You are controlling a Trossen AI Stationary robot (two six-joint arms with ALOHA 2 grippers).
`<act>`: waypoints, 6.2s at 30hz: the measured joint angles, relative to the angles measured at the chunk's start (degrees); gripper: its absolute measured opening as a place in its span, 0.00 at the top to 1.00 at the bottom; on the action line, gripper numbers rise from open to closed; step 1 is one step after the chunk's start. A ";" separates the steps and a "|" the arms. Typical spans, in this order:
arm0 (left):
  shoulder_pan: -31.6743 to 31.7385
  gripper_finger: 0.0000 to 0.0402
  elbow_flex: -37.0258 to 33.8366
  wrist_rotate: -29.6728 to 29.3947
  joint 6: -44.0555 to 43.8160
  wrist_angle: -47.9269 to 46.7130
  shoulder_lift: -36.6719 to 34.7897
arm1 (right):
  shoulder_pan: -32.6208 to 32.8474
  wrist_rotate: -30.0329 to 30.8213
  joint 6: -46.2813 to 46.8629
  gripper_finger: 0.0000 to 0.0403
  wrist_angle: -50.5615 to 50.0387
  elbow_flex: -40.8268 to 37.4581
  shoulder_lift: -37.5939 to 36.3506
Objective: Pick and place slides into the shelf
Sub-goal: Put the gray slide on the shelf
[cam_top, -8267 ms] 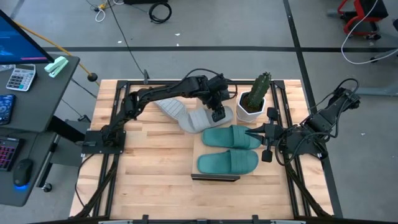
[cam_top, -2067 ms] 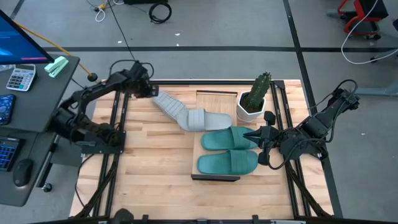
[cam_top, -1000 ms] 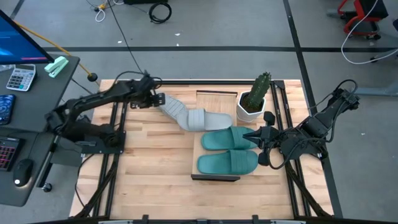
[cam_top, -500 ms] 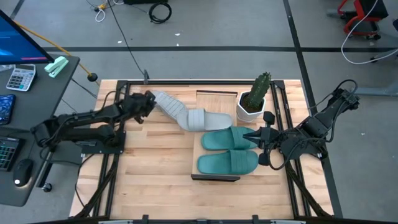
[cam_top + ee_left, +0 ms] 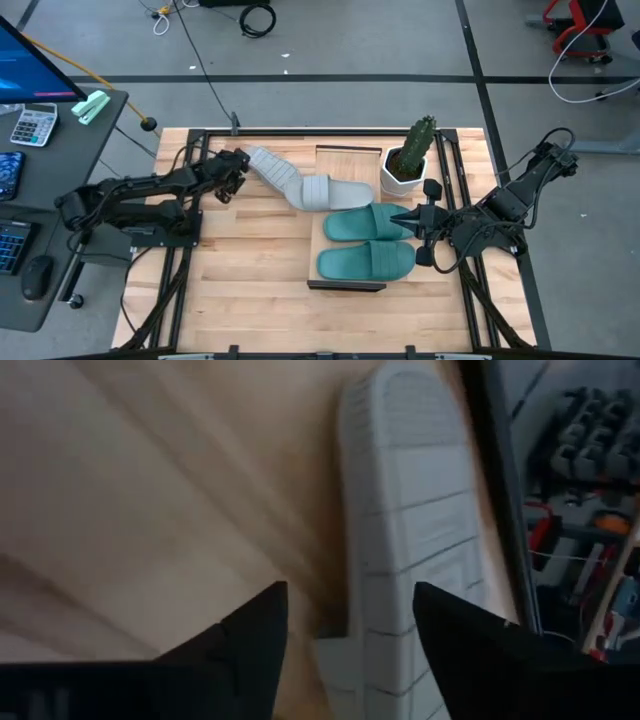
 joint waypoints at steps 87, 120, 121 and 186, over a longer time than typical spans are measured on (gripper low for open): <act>1.77 0.78 4.86 -8.28 5.06 38.68 26.67 | 0.00 0.02 2.14 0.93 1.05 0.00 0.00; -7.61 0.79 42.96 -19.44 86.18 -5.63 -0.54 | -0.01 0.02 1.05 0.93 1.03 0.00 0.00; -8.67 0.79 46.23 -21.38 88.90 -9.34 0.67 | -0.01 0.02 1.04 0.93 1.04 0.00 0.00; -33.79 0.79 60.59 -23.42 149.19 -3.16 27.19 | -34.06 -21.37 -54.03 0.40 9.56 11.24 4.86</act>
